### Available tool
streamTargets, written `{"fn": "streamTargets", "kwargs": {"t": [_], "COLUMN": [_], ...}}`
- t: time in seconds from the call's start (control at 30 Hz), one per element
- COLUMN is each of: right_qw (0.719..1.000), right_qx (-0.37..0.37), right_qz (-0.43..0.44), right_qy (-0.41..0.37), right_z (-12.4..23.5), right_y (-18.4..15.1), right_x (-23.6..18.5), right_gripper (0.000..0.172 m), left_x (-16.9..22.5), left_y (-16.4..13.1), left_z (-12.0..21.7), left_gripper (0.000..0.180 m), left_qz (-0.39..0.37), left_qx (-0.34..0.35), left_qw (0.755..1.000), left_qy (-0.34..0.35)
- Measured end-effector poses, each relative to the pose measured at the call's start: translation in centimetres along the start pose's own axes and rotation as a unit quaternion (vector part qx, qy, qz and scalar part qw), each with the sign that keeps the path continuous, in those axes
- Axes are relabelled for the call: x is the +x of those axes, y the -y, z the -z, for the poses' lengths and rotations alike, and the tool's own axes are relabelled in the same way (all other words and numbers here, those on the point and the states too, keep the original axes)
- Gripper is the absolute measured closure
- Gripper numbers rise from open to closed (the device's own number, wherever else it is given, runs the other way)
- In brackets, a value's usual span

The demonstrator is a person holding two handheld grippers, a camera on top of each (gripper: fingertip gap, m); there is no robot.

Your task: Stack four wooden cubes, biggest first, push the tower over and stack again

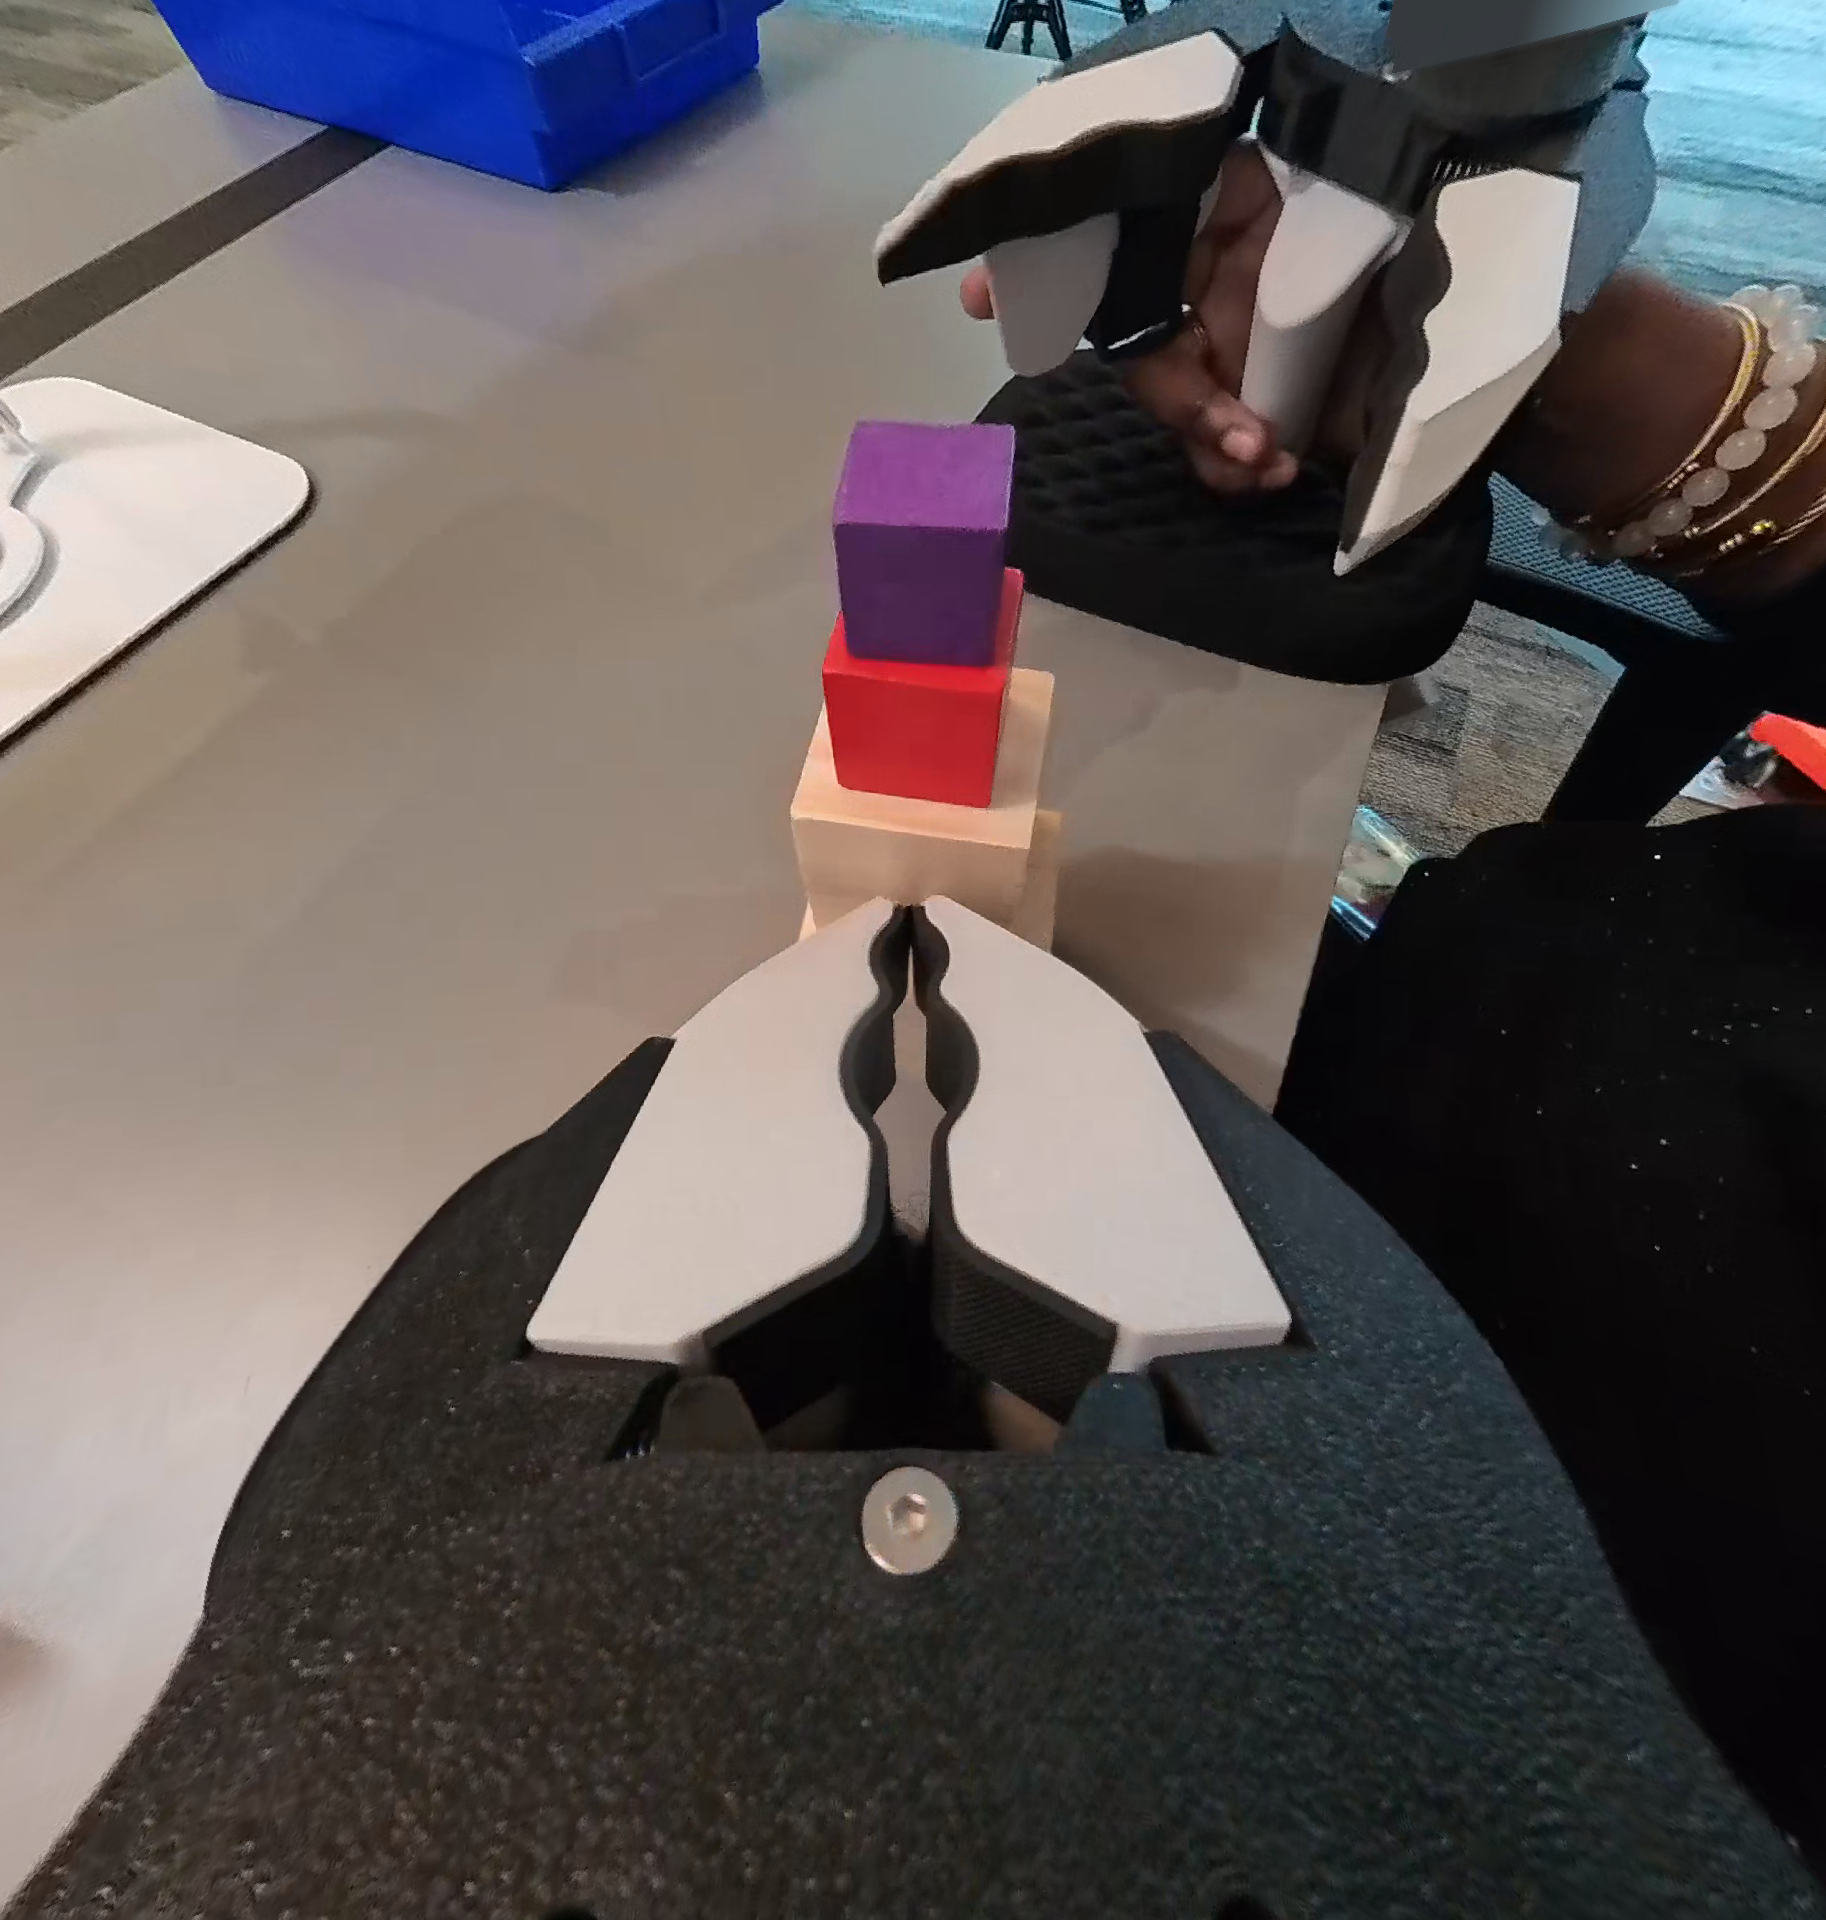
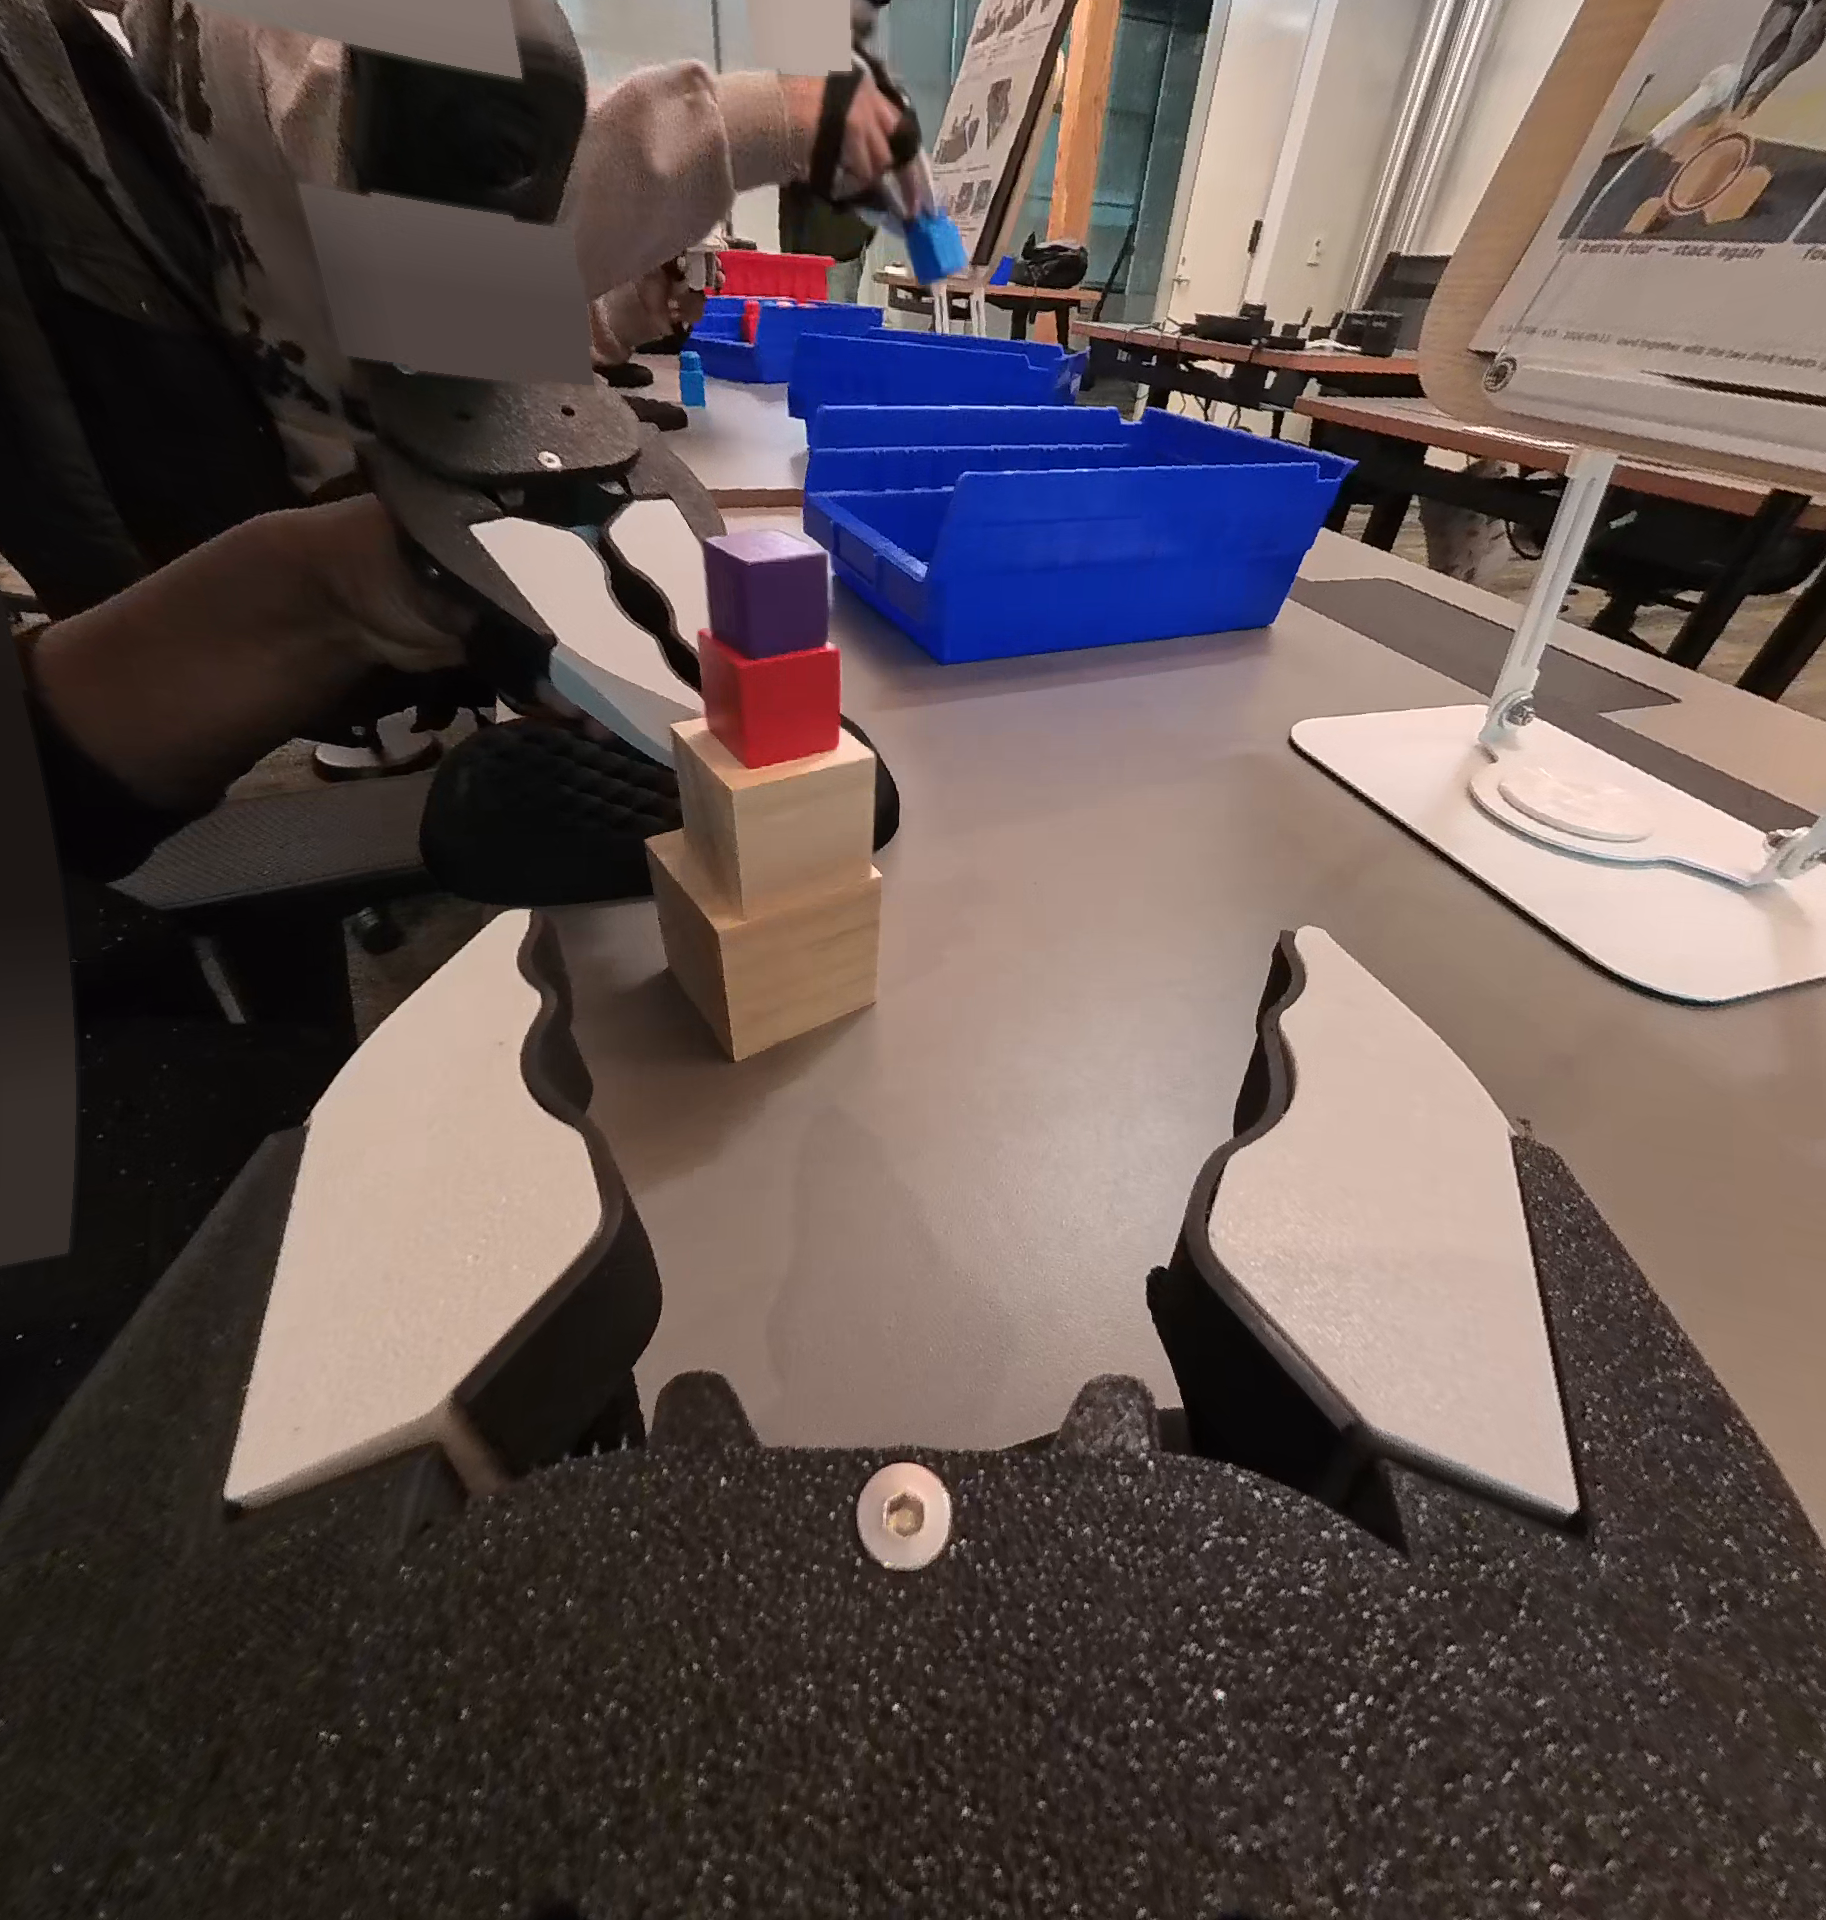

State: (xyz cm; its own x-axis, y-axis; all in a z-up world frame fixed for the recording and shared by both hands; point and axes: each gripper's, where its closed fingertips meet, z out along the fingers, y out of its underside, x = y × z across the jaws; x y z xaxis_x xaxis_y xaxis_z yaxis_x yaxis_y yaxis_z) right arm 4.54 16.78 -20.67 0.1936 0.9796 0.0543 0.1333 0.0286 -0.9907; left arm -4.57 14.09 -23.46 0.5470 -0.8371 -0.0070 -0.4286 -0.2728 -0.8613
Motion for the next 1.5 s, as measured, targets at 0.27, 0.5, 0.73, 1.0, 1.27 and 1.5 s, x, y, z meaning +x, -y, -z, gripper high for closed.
{"fn": "streamTargets", "kwargs": {"t": [0.27, 0.5, 0.73, 1.0, 1.27, 1.5], "right_qw": [1.0, 1.0, 1.0, 1.0, 0.982, 0.967], "right_qx": [0.0, 0.003, 0.005, 0.01, 0.007, -0.013], "right_qz": [0.001, -0.003, -0.004, -0.003, -0.017, 0.006], "right_qy": [-0.002, -0.005, -0.005, -0.026, -0.186, -0.253], "right_z": [0.0, 0.0, 0.1, 0.2, 1.0, 1.2], "right_y": [0.0, 0.1, 0.1, 0.2, 0.1, -0.3], "right_x": [0.0, 0.2, 0.2, 0.6, 4.3, 5.3], "right_gripper": [0.05, 0.05, 0.05, 0.05, 0.048, 0.049], "left_x": [-0.2, -0.3, -0.2, -0.4, 0.6, 0.8], "left_y": [0.8, 1.2, 1.5, 0.9, -0.1, -0.4], "left_z": [-1.0, -1.6, -1.5, 0.9, -0.1, -1.6], "left_gripper": [0.18, 0.18, 0.18, 0.114, 0.067, 0.08], "left_qz": [0.002, 0.002, -0.001, -0.01, -0.047, -0.037], "left_qx": [0.001, 0.004, 0.006, -0.022, -0.063, -0.061], "left_qw": [1.0, 1.0, 1.0, 1.0, 0.997, 0.997], "left_qy": [-0.002, -0.009, -0.015, -0.02, -0.01, -0.015]}}
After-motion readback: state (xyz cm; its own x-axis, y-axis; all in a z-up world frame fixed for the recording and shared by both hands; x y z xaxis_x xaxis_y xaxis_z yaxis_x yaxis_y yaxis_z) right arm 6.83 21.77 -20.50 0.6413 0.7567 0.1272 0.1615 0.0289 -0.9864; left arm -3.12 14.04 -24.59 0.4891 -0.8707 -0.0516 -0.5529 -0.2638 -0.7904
